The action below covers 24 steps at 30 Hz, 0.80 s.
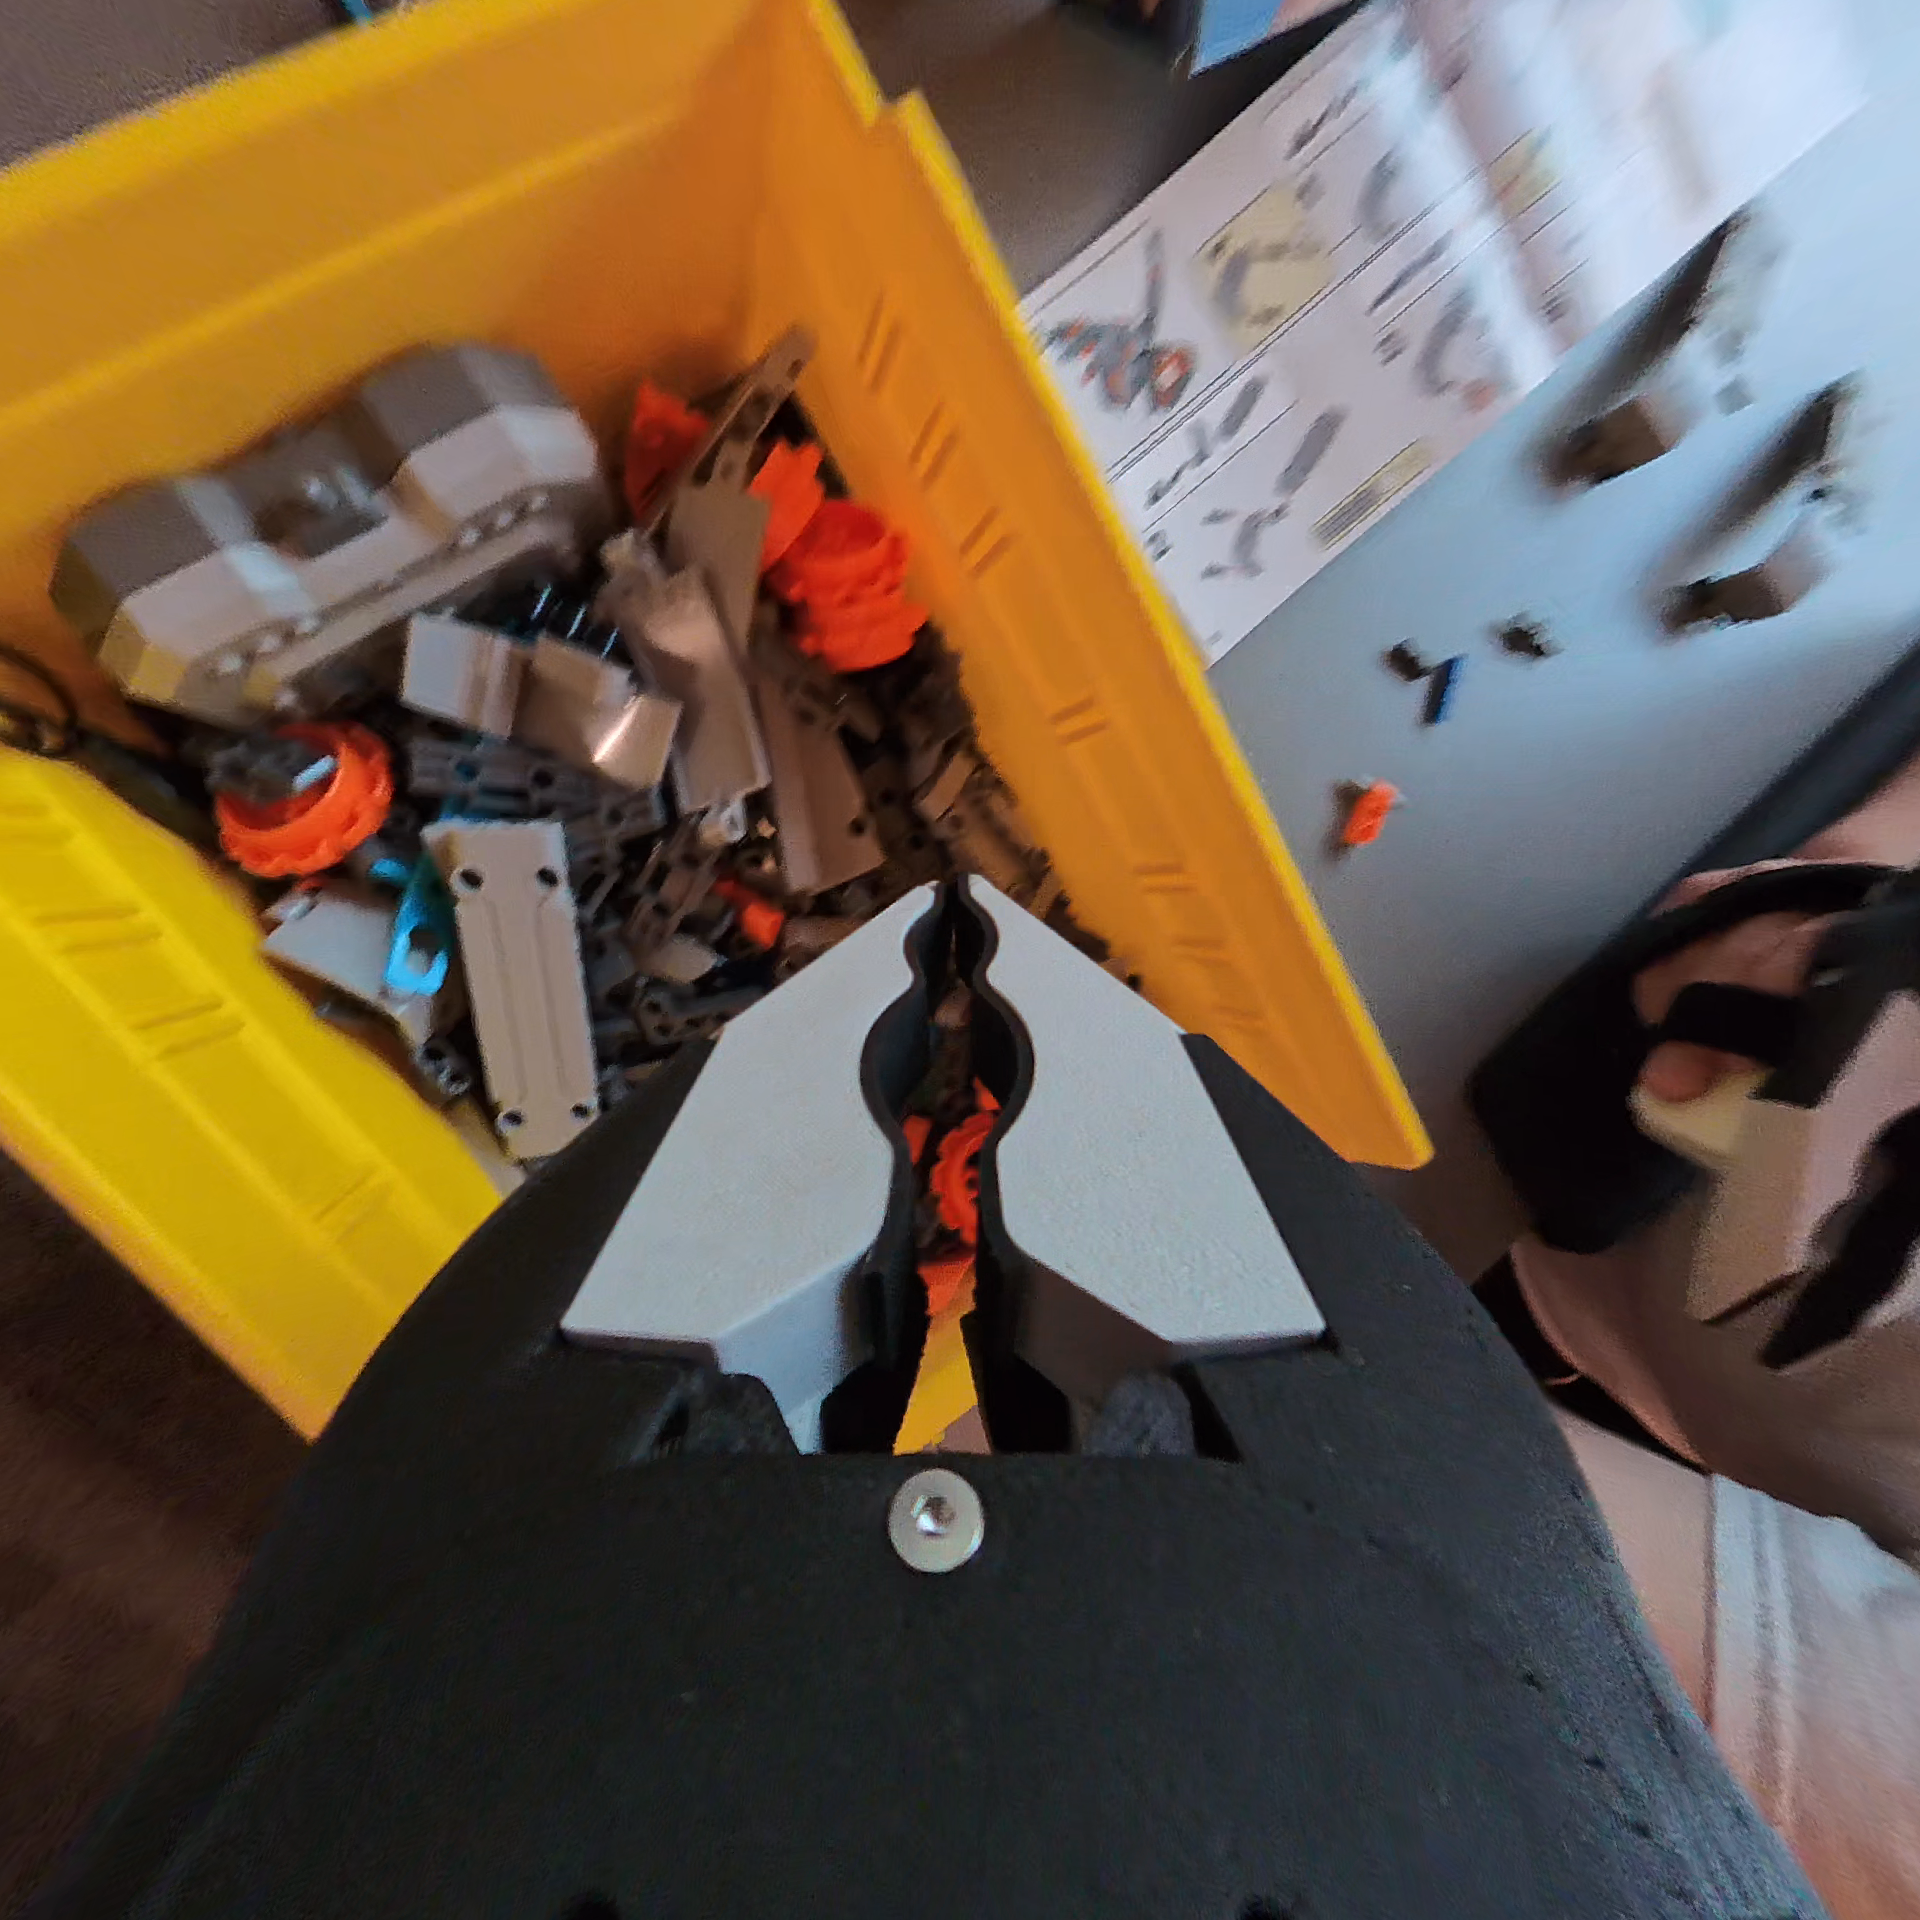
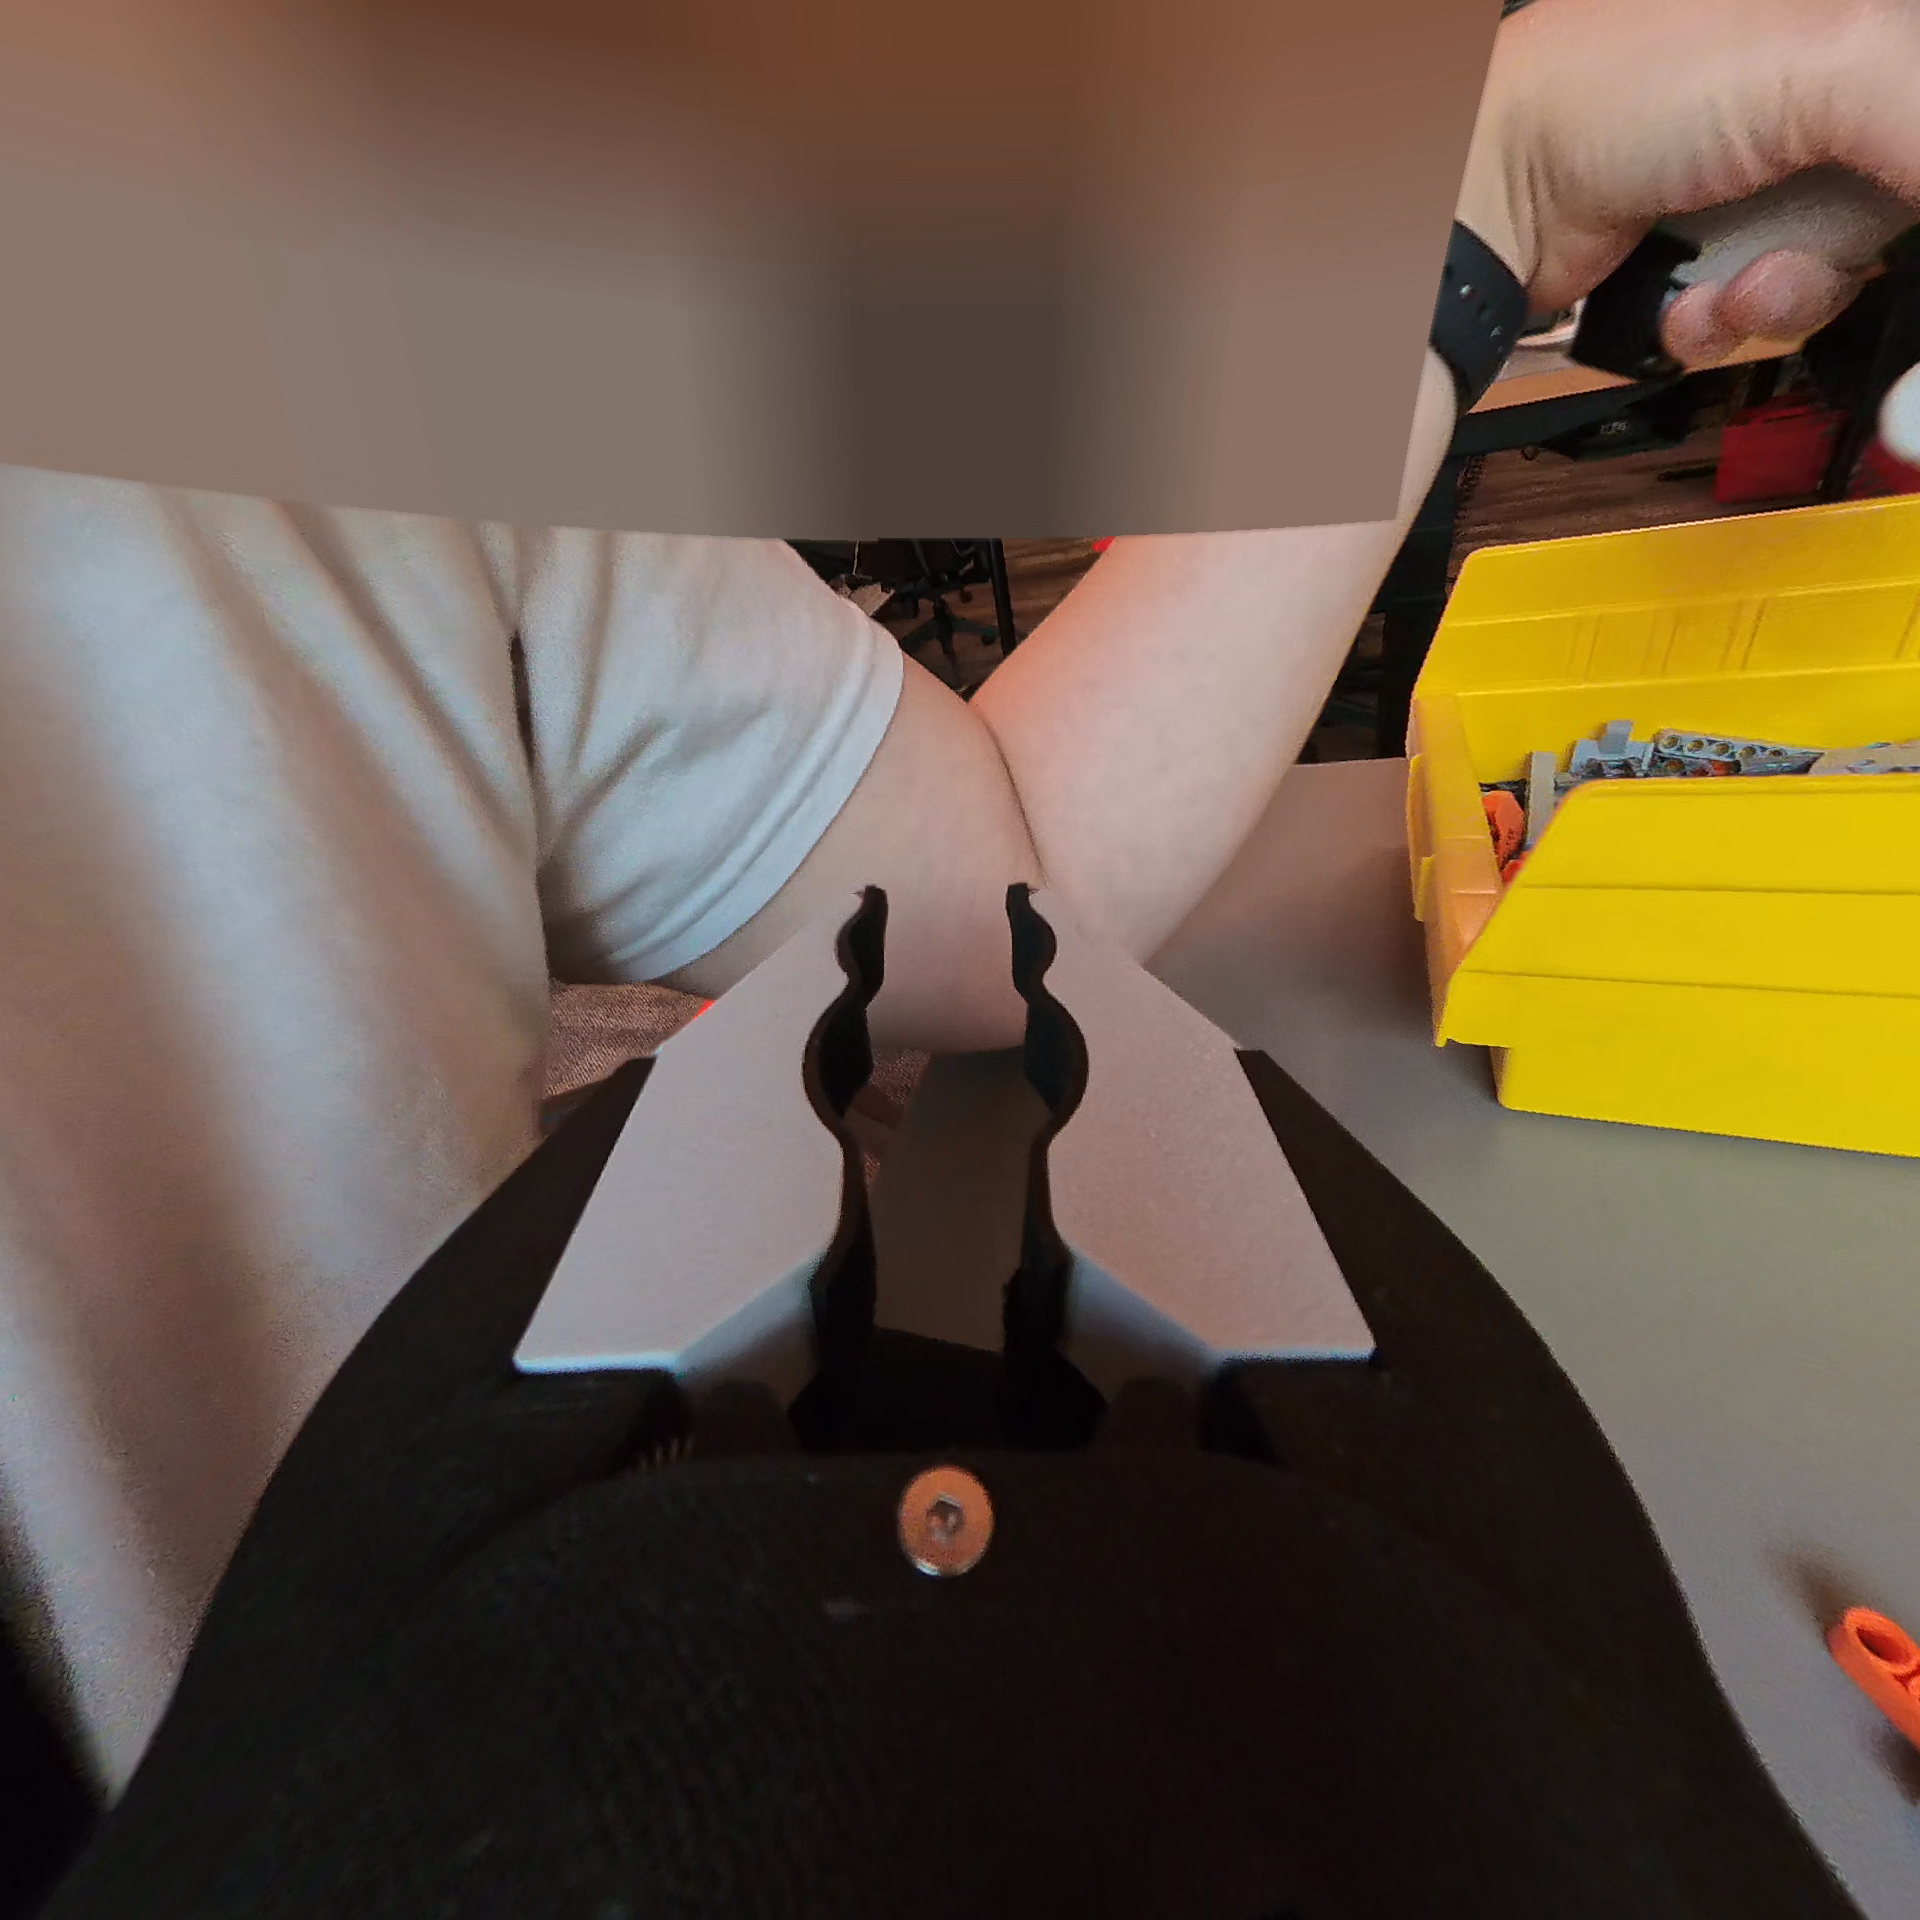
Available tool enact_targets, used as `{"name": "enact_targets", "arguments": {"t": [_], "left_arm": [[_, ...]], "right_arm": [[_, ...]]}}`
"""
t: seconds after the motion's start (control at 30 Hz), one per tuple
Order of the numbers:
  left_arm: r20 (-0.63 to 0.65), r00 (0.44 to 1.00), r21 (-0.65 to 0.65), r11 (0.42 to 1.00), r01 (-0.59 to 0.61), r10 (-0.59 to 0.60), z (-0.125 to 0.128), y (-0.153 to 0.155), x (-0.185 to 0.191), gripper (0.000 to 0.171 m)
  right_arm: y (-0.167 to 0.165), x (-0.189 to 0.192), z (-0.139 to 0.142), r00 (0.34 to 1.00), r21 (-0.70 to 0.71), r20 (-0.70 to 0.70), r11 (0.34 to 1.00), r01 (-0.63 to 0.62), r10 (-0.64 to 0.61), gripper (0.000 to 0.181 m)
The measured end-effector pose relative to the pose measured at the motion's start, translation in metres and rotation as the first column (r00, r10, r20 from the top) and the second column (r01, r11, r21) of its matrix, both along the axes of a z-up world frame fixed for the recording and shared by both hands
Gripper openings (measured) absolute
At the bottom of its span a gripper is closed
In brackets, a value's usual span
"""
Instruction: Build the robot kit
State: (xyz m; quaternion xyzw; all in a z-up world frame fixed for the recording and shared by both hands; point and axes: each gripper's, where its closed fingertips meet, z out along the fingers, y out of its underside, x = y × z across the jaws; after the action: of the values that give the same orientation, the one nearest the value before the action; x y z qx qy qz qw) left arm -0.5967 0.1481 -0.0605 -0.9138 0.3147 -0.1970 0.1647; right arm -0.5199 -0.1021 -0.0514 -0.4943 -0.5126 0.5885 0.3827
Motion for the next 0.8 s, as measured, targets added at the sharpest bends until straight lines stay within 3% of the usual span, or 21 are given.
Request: {"name": "enact_targets", "arguments": {"t": [0.1,0.23,0.37,0.4,0.53,0.67,0.8], "left_arm": [[0.092,0.996,0.018,1.0,0.007,-0.009,0.015,-0.001,0.021,0.0],[-0.045,0.997,0.035,0.997,-0.066,0.068,0.004,-0.004,0.003,0.0],[-0.145,0.968,-0.16,0.961,-0.227,0.205,-0.027,-0.022,-0.021,0.0],[-0.175,0.954,-0.215,0.936,-0.279,0.244,-0.036,-0.025,-0.027,0.012],[-0.14,0.942,-0.39,0.857,-0.336,0.306,-0.058,-0.024,-0.018,0.015],[-0.249,0.898,-0.373,0.82,-0.434,0.362,-0.068,-0.016,-0.033,0.017],[-0.288,0.916,-0.358,0.856,-0.374,0.28,-0.072,-0.021,-0.037,0.013]], "right_arm": [[-0.003,-0.002,-0.003,1.0,0.028,0.024,1.0,-0.007,0.006,0.022],[-0.001,0.001,0.002,1.0,0.015,-0.011,1.0,0.001,-0.001,0.022],[0.004,0.003,0.005,0.999,-0.02,-0.028,1.0,0.015,-0.015,0.023],[0.004,0.003,0.004,1.0,-0.02,-0.025,1.0,0.013,-0.014,0.024],[0.0,0.002,0.003,1.0,0.016,-0.02,1.0,0.007,-0.007,0.024],[-0.003,0.001,0.002,1.0,0.029,-0.009,1.0,-0.003,0.004,0.024],[0.0,0.001,0.001,1.0,-0.013,-0.002,1.0,-0.013,0.013,0.024]]}}
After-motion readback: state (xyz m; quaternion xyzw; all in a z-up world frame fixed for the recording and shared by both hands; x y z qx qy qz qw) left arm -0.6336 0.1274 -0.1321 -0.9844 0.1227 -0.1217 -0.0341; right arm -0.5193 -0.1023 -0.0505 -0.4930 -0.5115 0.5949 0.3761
